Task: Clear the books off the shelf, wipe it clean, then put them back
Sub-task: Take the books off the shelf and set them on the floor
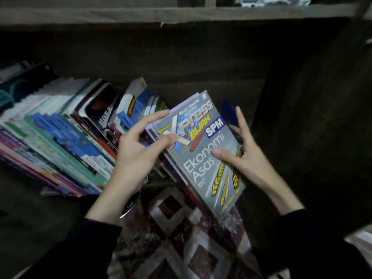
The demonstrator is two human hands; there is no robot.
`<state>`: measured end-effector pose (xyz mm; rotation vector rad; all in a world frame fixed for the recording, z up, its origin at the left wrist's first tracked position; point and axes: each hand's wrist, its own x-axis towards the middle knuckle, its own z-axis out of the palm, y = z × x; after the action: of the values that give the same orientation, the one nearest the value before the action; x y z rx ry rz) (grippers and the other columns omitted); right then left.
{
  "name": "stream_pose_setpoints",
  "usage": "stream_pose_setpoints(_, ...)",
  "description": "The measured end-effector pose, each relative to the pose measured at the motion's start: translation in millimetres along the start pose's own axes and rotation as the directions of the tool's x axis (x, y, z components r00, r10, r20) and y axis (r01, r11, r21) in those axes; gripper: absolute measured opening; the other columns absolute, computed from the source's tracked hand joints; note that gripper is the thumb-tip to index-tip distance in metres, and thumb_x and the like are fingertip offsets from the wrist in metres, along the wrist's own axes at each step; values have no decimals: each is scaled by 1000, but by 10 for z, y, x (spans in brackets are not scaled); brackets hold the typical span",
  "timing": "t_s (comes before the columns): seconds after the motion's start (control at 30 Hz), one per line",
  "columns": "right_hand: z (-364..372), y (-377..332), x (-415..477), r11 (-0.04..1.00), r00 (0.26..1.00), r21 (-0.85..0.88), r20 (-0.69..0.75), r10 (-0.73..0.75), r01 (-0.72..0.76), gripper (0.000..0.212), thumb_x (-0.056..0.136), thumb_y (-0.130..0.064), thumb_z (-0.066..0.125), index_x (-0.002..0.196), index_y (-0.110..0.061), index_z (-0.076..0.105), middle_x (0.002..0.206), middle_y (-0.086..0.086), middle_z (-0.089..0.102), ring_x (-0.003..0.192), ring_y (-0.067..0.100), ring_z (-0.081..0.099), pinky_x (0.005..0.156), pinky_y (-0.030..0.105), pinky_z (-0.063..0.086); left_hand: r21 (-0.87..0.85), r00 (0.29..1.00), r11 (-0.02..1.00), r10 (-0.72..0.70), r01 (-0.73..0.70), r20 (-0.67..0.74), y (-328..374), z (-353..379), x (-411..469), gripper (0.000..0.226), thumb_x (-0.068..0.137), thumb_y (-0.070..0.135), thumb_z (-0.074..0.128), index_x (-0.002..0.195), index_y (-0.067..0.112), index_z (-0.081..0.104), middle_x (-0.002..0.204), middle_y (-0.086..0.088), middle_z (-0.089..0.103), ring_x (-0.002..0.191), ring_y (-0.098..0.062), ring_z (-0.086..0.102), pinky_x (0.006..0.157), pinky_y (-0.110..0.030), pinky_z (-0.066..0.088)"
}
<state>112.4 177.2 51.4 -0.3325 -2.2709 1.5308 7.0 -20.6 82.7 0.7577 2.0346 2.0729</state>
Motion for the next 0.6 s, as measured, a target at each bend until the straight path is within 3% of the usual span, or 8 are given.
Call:
stream_pose_setpoints(0.1, -50, -61, -194, 996, 953, 92, 302, -23, -5, 111, 65, -30, 82, 129, -75, 4, 135, -32, 47, 115, -1, 57, 91, 21, 50, -177, 971, 961, -185, 210, 151, -264, -151, -207, 46, 57, 20, 80, 96, 42, 70, 86, -2, 74, 65, -20, 67, 54, -40, 57)
stream_pose_setpoints(0.2, 45, 167, -400, 992, 880, 56, 470, 72, -111, 98, 72, -19, 79, 137, -62, 20, 123, -48, 45, 112, -10, 55, 90, 12, 46, -238, 923, 897, -333, 373, 193, -666, -106, -477, 42, 69, 8, 72, 101, 36, 67, 88, -6, 72, 68, -19, 67, 53, -30, 55)
stream_pose_setpoints(0.3, 84, 696, -572, 966, 767, -70, 595, 242, -250, 85, 70, -38, 82, 133, -64, 32, 142, -29, 40, 132, 3, 42, 112, 35, 35, -201, 888, 873, -400, 444, 227, -1126, 45, -784, 50, 75, 6, 63, 114, 36, 57, 107, -2, 69, 81, -21, 67, 52, -32, 55)
stream_pose_setpoints(0.33, 98, 919, -609, 948, 726, -107, 619, 299, -298, 83, 67, -44, 82, 132, -64, 34, 147, -24, 37, 137, 6, 35, 115, 40, 29, -181, 874, 863, -430, 472, 225, -1327, 112, -881, 49, 79, 7, 63, 116, 38, 55, 112, 2, 67, 88, -22, 67, 57, -38, 57)
stream_pose_setpoints(0.4, 139, 1352, -676, 895, 657, -127, 637, 404, -427, 85, 61, -49, 84, 131, -63, 38, 148, -18, 38, 138, 11, 34, 116, 44, 27, -138, 851, 845, -492, 517, 183, -1749, 286, -1067, 37, 86, 21, 64, 117, 41, 56, 119, 6, 64, 108, -26, 63, 85, -55, 52)
stream_pose_setpoints(0.47, 190, 1743, -734, 839, 624, -131, 611, 487, -527, 90, 54, -50, 88, 129, -63, 41, 143, -12, 47, 133, 13, 43, 114, 43, 31, -95, 821, 817, -555, 568, 137, -2163, 483, -1211, 36, 86, 39, 65, 121, 43, 57, 130, 7, 58, 121, -23, 54, 104, -54, 40)
stream_pose_setpoints(0.53, 258, 2103, -783, 790, 614, -134, 557, 560, -599, 92, 50, -48, 89, 128, -63, 42, 141, -10, 49, 129, 14, 47, 113, 41, 34, -111, 743, 737, -646, 667, 174, -2476, 714, -1278, 44, 89, 27, 64, 128, 43, 51, 133, 3, 56, 121, -19, 55, 105, -47, 42)
stream_pose_setpoints(0.6, 337, 2424, -821, 736, 604, -165, 470, 644, -657, 87, 58, -39, 88, 129, -62, 42, 140, -11, 47, 128, 12, 45, 110, 34, 36, -117, 654, 646, -725, 754, 217, -2750, 931, -1272, 50, 87, 8, 65, 127, 36, 55, 128, 0, 61, 115, -19, 59, 100, -42, 46)
